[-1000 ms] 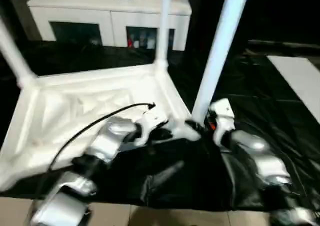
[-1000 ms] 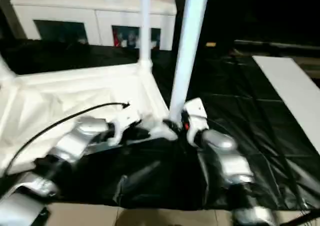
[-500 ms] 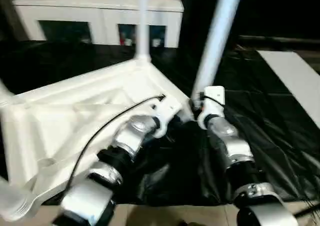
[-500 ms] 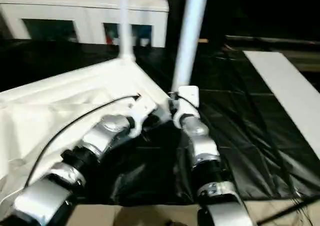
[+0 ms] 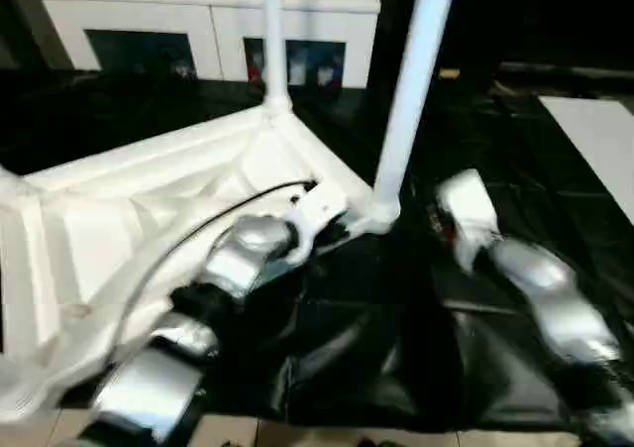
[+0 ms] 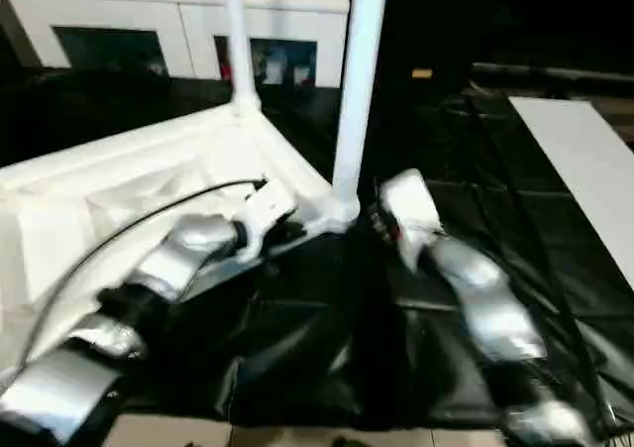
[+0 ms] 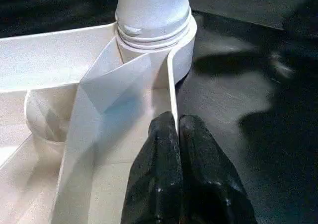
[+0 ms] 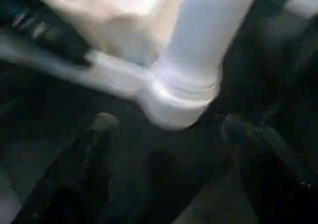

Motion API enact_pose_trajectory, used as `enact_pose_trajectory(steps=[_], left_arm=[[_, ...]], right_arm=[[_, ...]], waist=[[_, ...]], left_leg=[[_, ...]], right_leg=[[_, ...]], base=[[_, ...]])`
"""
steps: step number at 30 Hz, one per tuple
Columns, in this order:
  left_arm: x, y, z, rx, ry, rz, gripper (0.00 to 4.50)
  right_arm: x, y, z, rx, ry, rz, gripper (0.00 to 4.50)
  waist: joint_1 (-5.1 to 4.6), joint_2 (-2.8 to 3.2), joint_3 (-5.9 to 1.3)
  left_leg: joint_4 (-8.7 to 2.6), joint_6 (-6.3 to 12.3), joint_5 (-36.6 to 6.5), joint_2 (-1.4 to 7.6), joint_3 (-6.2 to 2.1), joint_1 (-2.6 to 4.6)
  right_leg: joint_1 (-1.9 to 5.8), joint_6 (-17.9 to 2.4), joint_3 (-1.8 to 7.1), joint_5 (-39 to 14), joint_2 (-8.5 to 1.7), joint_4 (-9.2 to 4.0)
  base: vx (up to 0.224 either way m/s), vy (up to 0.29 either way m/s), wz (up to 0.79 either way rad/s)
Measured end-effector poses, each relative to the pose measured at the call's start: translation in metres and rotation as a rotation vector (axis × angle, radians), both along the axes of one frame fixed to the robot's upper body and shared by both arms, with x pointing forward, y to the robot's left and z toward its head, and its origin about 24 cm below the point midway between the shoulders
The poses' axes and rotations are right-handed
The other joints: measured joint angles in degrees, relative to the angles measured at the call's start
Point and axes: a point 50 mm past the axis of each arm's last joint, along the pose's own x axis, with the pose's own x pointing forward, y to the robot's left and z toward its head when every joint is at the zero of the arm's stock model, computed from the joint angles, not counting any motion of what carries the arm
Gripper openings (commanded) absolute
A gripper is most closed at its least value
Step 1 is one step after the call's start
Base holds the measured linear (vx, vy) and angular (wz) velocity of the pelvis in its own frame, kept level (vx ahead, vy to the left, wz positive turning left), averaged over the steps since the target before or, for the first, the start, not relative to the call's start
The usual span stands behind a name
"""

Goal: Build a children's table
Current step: Rotate leg to tighten

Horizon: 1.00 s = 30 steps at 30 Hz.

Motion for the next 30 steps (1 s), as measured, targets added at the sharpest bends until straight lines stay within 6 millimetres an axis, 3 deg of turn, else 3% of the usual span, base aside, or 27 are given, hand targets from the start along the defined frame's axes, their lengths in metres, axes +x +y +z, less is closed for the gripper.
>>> enact_pose_trajectory(steps=[9,16,17,19,22,30], left_arm=[[-0.032,0.02,0.002,0.047,0.133,-0.361,0.0],[-0.035,0.021,0.002,0.058,0.131,-0.381,0.0],[-0.036,0.021,0.002,0.059,0.132,-0.381,0.0],[-0.036,0.022,0.003,0.062,0.131,-0.381,0.0],[-0.036,0.022,0.004,0.063,0.135,-0.378,0.0],[-0.032,0.02,0.002,0.057,0.096,-0.32,0.0]], right_arm=[[-0.016,0.013,0.004,0.02,0.081,0.224,3.58],[-0.018,0.02,0.0,-0.009,0.091,0.266,3.58],[-0.018,0.02,-0.001,-0.012,0.093,0.27,3.31],[-0.019,0.02,-0.002,-0.019,0.104,0.282,3.31],[-0.02,0.021,-0.003,-0.02,0.111,0.289,2.95],[-0.012,0.026,-0.008,0.049,0.122,0.174,2.63]], waist=[[1.67,-0.04,0.05],[1.53,-0.07,0.04],[1.49,-0.16,0.04],[1.46,-0.35,0.05],[1.37,-0.37,0.04],[0.96,-0.48,0.03]], left_leg=[[0.29,-0.12,0.0,-0.04,0.18,0.39],[0.69,-0.11,0.0,-0.14,0.26,0.36],[0.69,-0.11,0.0,-0.14,0.26,0.37],[0.67,-0.11,0.0,-0.12,0.25,0.35],[0.67,-0.11,0.0,-0.12,0.27,0.35],[0.7,-0.11,0.0,-0.13,0.24,0.4]], right_leg=[[0.38,0.2,0.43,-0.1,-0.23,0.22],[0.36,0.5,1.17,-0.3,-0.19,0.67],[0.36,0.7,1.19,-0.4,-0.19,0.68],[0.31,0.7,1.19,-0.5,-0.14,0.71],[0.31,0.7,1.22,-0.5,-0.14,0.71],[0.33,0.9,1.23,-0.5,-0.12,0.73]], base=[[0.0,0.0,0.0],[0.0,0.0,0.0],[0.0,0.0,0.0],[0.0,0.0,0.0],[0.0,0.0,0.0],[0.0,0.0,0.0]])
